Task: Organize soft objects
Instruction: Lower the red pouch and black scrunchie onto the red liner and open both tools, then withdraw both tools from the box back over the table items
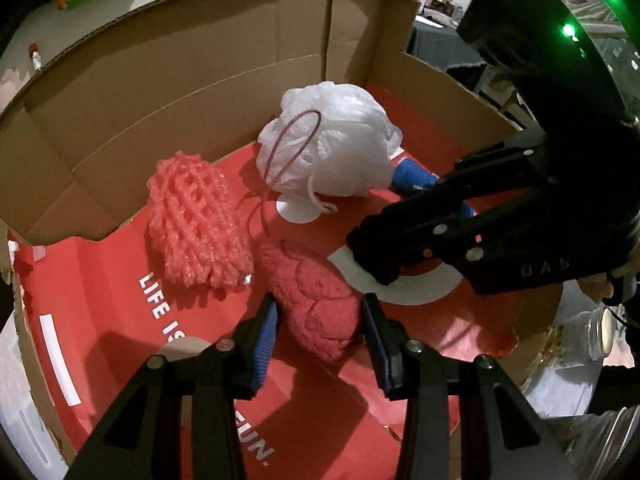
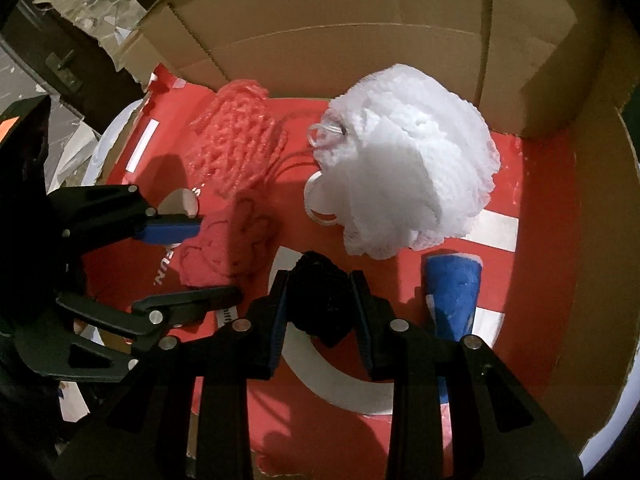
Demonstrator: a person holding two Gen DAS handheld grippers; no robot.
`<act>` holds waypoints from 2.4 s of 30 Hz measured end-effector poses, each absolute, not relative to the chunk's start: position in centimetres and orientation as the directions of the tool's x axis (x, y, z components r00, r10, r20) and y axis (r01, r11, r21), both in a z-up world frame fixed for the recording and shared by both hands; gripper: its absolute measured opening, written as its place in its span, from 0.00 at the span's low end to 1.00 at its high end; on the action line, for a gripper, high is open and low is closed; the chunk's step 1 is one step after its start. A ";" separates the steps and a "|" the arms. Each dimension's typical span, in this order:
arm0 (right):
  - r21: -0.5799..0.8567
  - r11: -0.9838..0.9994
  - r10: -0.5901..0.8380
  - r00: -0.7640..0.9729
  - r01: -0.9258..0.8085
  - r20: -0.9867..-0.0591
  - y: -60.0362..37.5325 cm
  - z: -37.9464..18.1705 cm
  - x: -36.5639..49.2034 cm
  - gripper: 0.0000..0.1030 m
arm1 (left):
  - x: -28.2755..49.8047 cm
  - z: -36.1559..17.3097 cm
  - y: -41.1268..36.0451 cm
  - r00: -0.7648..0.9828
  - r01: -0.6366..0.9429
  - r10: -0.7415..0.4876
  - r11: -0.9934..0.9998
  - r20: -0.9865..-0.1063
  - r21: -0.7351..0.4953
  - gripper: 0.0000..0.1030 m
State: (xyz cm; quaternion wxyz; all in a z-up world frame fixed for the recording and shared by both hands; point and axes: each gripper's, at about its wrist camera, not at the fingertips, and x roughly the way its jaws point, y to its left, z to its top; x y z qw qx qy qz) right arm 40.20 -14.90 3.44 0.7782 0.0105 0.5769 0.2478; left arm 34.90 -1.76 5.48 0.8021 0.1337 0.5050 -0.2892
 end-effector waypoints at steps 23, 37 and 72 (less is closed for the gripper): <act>0.240 0.887 0.360 0.264 -0.394 -0.895 -14.8 4.4 39.1 0.63 | 34.7 5.1 -2.8 0.344 0.595 -0.322 0.802 -0.882 -0.061 0.56; 0.214 0.899 0.365 0.382 -0.383 -0.849 -17.2 10.3 35.0 0.69 | 30.8 10.0 -1.5 0.467 0.529 -0.349 0.846 -0.813 -0.059 0.73; 0.001 0.959 0.258 0.878 -0.282 -0.403 -19.1 18.0 5.7 0.90 | 4.1 16.7 0.4 0.904 0.293 -0.285 0.956 -0.319 -0.023 1.00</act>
